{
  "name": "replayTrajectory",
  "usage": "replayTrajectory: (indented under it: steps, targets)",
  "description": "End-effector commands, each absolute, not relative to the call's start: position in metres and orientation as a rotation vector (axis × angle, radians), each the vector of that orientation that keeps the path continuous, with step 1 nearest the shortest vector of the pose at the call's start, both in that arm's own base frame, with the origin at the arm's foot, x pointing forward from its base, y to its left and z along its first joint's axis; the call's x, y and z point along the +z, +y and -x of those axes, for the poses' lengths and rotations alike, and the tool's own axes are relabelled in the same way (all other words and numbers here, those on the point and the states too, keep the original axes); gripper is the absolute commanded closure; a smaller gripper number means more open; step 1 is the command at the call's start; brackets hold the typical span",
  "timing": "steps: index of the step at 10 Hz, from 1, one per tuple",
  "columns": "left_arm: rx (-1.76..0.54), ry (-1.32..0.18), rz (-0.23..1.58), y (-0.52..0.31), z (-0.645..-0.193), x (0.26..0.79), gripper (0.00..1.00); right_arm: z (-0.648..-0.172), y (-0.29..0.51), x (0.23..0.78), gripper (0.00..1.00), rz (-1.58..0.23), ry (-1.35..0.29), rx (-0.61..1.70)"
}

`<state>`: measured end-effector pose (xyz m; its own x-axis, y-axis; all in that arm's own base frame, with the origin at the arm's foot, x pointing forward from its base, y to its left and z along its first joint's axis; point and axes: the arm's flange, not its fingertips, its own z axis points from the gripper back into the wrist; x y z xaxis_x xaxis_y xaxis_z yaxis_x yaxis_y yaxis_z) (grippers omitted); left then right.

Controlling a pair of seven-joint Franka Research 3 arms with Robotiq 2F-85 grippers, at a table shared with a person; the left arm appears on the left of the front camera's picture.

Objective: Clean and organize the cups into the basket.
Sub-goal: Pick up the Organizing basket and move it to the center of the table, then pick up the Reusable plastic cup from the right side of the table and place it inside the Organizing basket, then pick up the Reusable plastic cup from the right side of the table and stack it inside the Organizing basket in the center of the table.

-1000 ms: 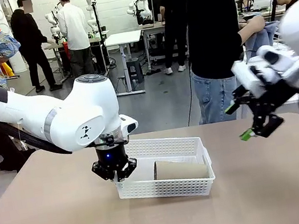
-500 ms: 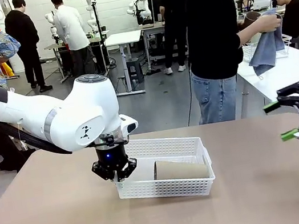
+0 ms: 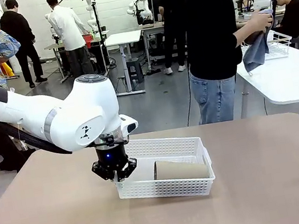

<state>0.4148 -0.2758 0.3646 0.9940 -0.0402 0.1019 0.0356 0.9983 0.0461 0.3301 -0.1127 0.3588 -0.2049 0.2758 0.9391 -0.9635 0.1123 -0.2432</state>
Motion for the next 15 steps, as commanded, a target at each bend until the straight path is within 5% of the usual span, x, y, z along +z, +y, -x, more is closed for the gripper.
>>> replayTrajectory:
  steps: [1, 2, 15]
  targets:
    - [-0.036, -0.112, -0.049, -0.278, -0.414, 0.366, 1.0, -0.293, -0.098, 0.329, 0.0, -0.791, -1.329, 1.316]
    - [-0.036, -0.112, -0.049, -0.278, -0.414, 0.366, 1.0, -0.33, -0.113, 0.359, 0.0, -0.79, -1.234, 1.376]
    - [-0.036, -0.112, -0.049, -0.278, -0.414, 0.366, 1.0, -0.33, -0.113, 0.359, 0.0, -0.79, -1.234, 1.376]
